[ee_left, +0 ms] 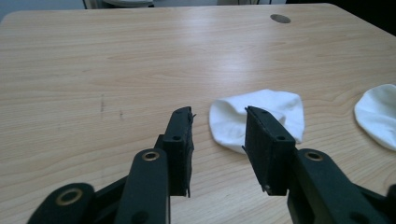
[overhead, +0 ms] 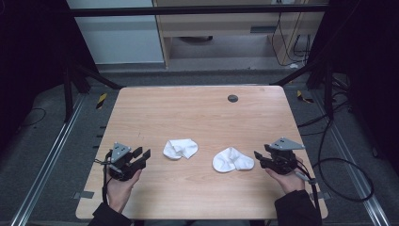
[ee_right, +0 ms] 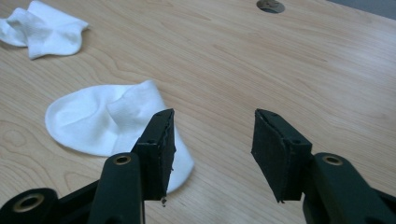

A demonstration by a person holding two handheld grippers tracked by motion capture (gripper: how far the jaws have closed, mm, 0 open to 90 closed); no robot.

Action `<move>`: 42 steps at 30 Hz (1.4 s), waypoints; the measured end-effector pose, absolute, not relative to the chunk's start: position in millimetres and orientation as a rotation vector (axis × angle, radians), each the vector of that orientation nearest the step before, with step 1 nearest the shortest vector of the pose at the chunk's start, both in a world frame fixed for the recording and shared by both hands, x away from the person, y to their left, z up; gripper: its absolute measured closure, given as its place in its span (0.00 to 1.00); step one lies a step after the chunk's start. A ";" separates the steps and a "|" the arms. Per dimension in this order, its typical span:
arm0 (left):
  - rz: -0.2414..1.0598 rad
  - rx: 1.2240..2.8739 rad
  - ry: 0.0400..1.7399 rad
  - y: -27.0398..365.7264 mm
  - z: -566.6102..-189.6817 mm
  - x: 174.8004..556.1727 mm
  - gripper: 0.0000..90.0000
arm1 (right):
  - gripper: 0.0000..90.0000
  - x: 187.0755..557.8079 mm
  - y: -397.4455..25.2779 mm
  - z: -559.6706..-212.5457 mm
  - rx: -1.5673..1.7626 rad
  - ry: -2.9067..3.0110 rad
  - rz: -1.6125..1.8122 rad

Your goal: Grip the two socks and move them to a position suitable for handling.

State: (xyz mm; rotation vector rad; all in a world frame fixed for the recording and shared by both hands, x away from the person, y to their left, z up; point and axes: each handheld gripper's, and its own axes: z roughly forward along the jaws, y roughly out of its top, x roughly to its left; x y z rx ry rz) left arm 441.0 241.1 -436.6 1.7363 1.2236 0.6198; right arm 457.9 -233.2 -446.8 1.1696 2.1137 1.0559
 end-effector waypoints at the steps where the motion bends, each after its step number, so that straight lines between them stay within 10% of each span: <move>1: 0.616 1.740 1.216 234.6 -436.3 443.2 0.71 | 0.55 459.6 -227.2 -447.2 1.153 2.131 1.046; 42: 0.505 1.995 1.027 59.3 -482.9 473.8 0.75 | 0.73 460.2 -196.4 -484.1 1.071 2.320 1.013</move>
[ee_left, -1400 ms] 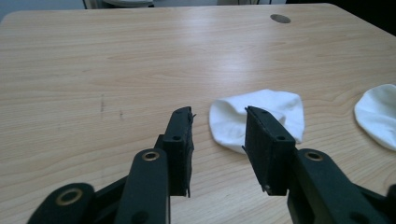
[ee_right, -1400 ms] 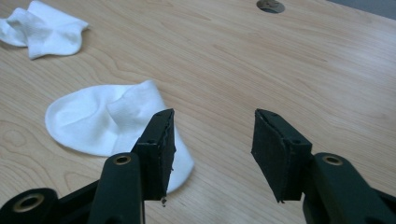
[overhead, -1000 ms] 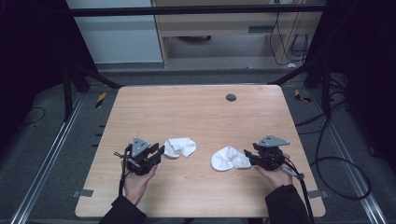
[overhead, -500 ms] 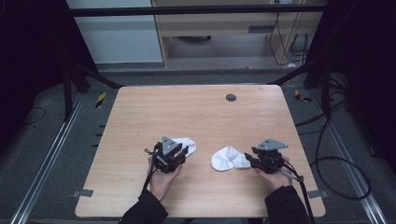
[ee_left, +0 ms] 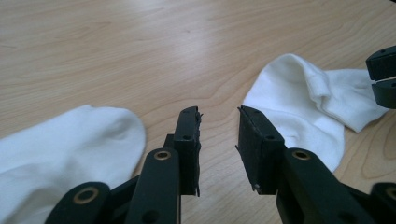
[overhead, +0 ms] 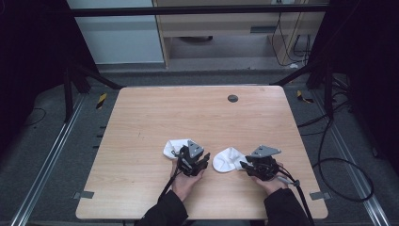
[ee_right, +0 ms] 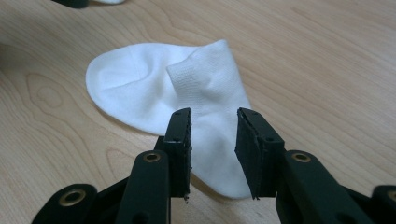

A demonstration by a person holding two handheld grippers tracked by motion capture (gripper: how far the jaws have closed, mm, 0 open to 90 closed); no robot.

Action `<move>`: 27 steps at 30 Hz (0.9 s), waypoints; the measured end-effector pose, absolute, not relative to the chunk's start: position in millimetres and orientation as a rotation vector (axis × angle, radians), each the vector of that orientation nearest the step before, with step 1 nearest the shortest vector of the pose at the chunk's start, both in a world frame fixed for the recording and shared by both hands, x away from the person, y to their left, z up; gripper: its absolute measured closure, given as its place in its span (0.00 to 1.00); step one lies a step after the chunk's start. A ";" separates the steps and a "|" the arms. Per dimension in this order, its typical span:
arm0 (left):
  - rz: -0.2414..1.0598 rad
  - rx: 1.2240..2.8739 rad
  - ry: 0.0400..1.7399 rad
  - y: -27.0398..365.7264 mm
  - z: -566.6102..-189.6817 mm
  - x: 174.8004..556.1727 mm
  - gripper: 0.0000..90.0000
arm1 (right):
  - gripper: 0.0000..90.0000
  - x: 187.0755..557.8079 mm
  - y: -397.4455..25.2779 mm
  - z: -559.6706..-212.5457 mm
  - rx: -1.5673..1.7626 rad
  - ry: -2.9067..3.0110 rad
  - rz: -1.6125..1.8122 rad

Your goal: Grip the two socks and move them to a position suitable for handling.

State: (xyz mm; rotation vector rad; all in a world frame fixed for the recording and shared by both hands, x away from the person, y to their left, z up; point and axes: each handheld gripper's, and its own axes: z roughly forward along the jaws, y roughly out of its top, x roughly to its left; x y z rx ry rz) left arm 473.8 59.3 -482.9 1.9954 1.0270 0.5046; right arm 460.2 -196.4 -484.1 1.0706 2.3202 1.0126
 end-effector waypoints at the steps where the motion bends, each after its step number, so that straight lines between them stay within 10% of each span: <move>1: 0.505 1.995 1.027 59.3 -482.9 473.8 0.75 | 0.73 459.8 -195.8 -484.7 1.068 2.329 1.013; 12: 0.457 2.073 1.011 43.2 -498.3 476.2 0.74 | 0.74 459.0 -188.1 -494.3 1.045 2.407 0.995; 27: 0.464 2.133 0.992 30.9 -502.5 474.2 0.98 | 0.95 462.9 -190.8 -494.7 1.079 2.414 0.988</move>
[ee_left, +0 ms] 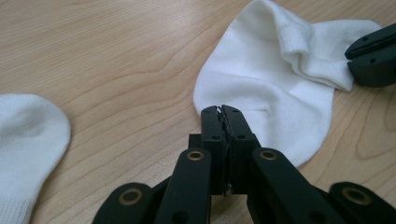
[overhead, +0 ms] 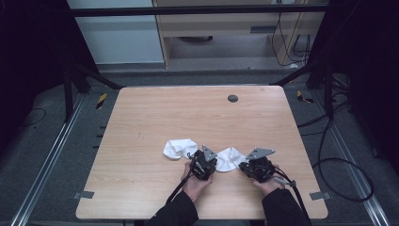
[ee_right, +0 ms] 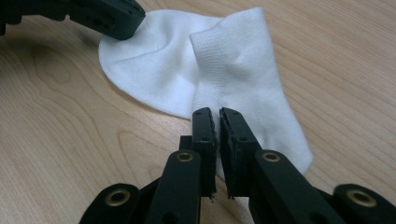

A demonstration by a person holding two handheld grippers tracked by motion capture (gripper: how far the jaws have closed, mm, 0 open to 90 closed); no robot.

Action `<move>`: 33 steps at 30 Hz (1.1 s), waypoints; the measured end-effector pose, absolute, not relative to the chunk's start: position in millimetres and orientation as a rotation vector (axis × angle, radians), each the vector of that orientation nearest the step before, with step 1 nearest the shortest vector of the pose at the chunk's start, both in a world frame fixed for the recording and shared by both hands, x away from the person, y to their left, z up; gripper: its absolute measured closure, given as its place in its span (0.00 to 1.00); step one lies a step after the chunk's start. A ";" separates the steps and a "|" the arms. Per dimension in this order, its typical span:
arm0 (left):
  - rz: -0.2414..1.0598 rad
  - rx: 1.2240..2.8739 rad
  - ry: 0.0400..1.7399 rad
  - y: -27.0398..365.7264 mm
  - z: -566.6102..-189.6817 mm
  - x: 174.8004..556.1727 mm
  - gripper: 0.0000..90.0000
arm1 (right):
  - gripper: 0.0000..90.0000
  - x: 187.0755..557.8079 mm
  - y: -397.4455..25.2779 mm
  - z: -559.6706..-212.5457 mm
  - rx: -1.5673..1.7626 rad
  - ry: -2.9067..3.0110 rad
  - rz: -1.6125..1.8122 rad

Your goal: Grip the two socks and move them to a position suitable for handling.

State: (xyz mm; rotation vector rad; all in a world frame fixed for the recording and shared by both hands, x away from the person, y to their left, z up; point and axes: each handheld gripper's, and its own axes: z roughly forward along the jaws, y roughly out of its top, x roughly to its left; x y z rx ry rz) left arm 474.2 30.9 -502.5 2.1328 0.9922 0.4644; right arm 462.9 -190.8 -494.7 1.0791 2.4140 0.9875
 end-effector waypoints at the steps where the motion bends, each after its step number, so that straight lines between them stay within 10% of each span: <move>1: 0.464 2.133 0.991 30.9 -502.5 474.2 0.98 | 0.95 462.9 -191.6 -493.6 1.085 2.406 1.000; 33: 0.456 2.132 0.957 33.1 -503.4 477.1 0.99 | 0.87 489.4 -242.9 -484.1 1.385 1.969 1.050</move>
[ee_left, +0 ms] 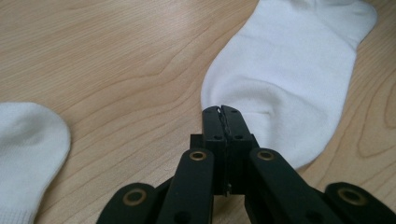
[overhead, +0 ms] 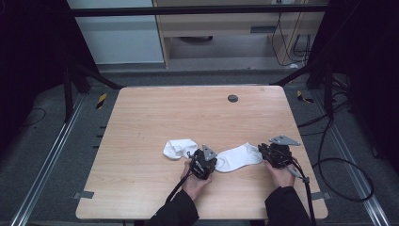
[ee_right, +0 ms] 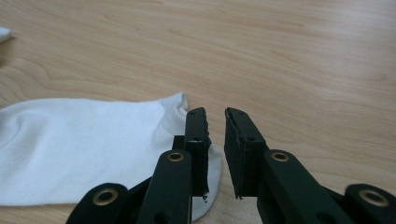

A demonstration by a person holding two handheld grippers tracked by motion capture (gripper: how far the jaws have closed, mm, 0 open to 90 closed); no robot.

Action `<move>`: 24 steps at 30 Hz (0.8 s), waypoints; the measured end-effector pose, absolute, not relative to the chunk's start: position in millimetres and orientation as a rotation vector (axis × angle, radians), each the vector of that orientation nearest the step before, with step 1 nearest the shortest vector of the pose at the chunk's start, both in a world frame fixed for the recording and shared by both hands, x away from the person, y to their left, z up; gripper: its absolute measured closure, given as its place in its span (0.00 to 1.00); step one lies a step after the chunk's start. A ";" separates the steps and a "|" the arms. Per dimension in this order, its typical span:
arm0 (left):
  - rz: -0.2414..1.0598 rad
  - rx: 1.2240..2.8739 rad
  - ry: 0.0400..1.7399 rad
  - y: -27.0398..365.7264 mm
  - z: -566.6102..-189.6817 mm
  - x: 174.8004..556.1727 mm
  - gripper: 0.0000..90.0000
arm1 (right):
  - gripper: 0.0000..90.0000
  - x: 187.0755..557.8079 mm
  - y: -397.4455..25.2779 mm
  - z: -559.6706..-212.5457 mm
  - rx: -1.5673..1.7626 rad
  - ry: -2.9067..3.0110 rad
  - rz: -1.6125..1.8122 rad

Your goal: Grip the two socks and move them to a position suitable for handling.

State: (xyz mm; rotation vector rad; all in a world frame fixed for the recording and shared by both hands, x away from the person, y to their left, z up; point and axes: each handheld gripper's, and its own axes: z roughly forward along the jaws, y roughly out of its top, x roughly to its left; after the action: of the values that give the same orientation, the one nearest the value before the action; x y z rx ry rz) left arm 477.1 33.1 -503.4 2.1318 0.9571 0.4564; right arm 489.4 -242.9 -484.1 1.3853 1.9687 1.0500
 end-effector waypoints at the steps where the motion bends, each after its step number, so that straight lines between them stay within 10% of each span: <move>1: 0.456 2.131 0.957 32.9 -503.4 477.1 0.99 | 0.87 489.1 -242.2 -484.3 1.389 1.972 1.056; 24: 0.462 2.112 0.930 33.4 -502.7 476.3 0.88 | 0.99 506.8 -238.5 -498.1 1.422 2.047 1.019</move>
State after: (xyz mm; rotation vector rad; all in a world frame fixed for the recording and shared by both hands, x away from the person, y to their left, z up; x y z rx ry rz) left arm 476.3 33.4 -502.7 2.1125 0.9300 0.4617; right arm 506.8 -238.5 -498.1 1.4216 2.0466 1.0185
